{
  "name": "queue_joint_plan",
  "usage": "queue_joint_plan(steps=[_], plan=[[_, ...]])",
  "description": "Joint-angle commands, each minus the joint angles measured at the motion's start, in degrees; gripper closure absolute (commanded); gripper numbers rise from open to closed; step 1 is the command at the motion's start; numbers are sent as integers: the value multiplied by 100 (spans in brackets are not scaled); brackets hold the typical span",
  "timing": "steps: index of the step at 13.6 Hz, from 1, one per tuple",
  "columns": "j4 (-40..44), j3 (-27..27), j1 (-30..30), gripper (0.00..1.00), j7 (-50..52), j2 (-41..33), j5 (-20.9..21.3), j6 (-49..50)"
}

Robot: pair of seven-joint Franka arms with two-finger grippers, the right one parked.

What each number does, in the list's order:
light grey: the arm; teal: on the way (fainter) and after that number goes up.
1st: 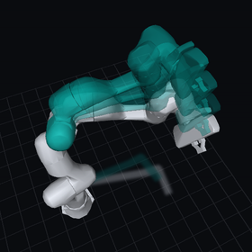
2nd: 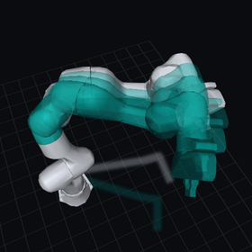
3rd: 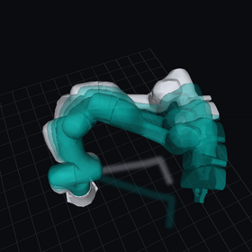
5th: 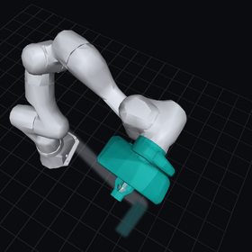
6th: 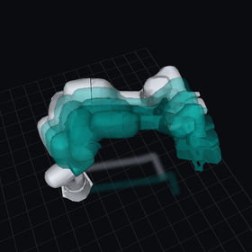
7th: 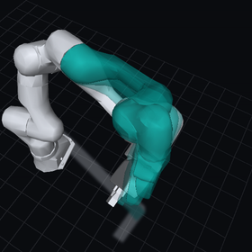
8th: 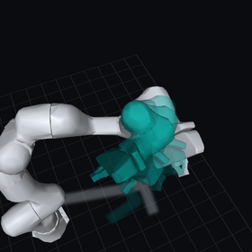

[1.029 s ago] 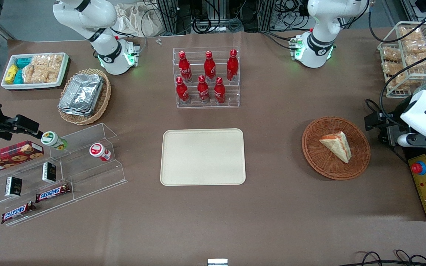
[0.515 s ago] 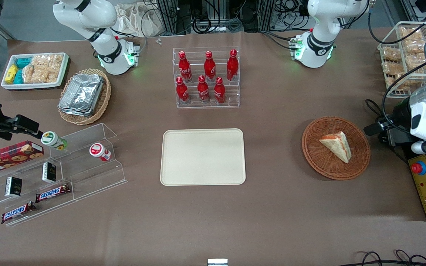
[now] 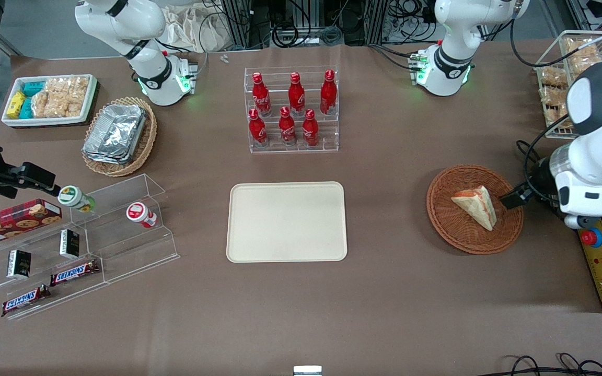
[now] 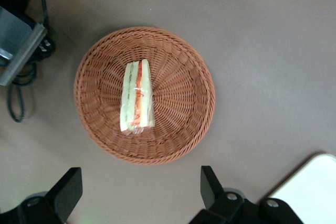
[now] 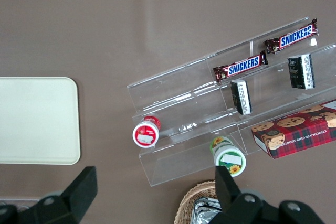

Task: Place sandwich from basket to tray
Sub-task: 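Lower the open left gripper around the sandwich and close it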

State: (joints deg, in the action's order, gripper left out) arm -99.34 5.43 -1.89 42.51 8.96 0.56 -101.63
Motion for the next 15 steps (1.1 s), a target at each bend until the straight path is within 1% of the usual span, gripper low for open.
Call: queue_joint_plan(steps=[1,6,9,13,15], plan=[[-875,2,-5,0,346,-272,93,-646],[-1973,2,-101,0,346,-360,93,-1753],[-2711,2,-172,0,355,-316,84,-2763],[-2837,-6,-242,0,355,-97,84,-2976],[-2959,-6,-251,0,364,0,84,-3248]])
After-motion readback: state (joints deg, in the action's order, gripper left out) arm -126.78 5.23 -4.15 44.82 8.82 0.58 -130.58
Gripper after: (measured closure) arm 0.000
